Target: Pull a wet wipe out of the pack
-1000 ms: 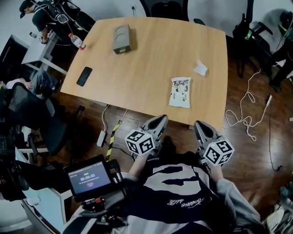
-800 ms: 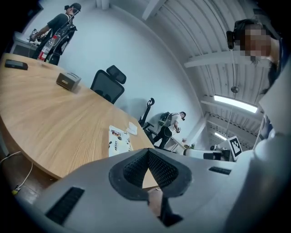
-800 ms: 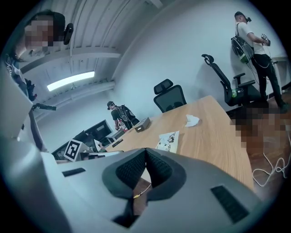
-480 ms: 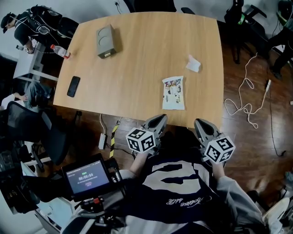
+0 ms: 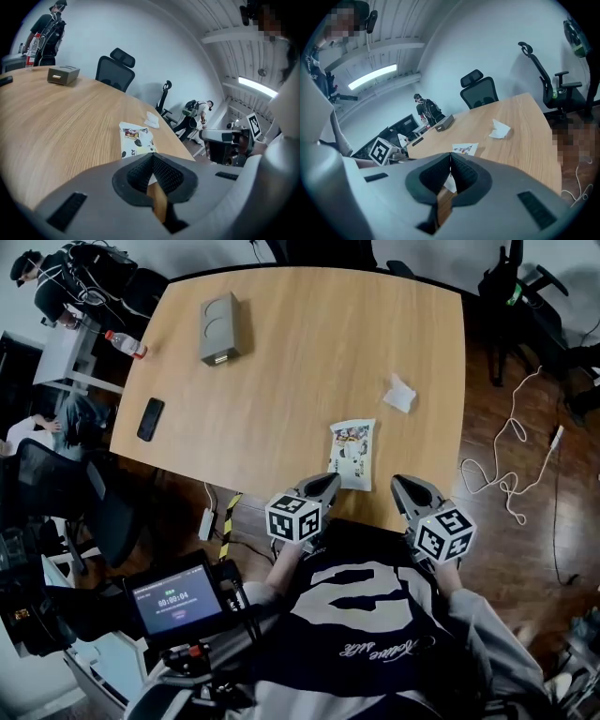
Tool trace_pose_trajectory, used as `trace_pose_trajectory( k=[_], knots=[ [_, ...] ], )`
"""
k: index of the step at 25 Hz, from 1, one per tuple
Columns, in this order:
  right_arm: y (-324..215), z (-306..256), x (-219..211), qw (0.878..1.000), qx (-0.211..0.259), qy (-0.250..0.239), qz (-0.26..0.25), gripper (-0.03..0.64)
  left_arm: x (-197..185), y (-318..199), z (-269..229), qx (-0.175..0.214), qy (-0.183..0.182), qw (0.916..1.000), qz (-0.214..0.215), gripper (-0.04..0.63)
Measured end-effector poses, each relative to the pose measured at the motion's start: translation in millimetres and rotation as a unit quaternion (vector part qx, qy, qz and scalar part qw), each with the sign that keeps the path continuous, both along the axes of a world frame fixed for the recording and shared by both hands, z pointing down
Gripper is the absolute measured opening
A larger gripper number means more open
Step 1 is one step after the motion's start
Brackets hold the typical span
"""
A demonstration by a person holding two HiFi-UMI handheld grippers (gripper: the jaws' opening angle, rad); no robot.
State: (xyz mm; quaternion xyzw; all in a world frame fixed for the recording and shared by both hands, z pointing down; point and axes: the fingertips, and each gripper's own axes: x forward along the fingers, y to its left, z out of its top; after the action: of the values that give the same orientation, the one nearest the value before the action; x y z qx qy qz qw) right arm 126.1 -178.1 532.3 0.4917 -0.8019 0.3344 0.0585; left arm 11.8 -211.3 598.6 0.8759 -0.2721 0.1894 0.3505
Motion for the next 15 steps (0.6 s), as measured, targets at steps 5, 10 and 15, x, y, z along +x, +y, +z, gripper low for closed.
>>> trace_pose_trajectory(
  k=[5, 10, 15],
  knots=[
    [-24, 14, -8, 0.999, -0.022, 0.004, -0.037, 0.028, 3, -1, 22, -0.015, -0.062, 0.9977, 0.023, 0.003],
    [-44, 28, -25, 0.996, -0.039, 0.020, -0.074, 0.052, 0, -1, 36, -0.021, -0.101, 0.9939, 0.038, 0.003],
    [-65, 43, -39, 0.993, -0.050, 0.038, -0.098, 0.098, -1, -3, 47, -0.029, -0.115, 0.9915, 0.052, 0.003]
  ],
)
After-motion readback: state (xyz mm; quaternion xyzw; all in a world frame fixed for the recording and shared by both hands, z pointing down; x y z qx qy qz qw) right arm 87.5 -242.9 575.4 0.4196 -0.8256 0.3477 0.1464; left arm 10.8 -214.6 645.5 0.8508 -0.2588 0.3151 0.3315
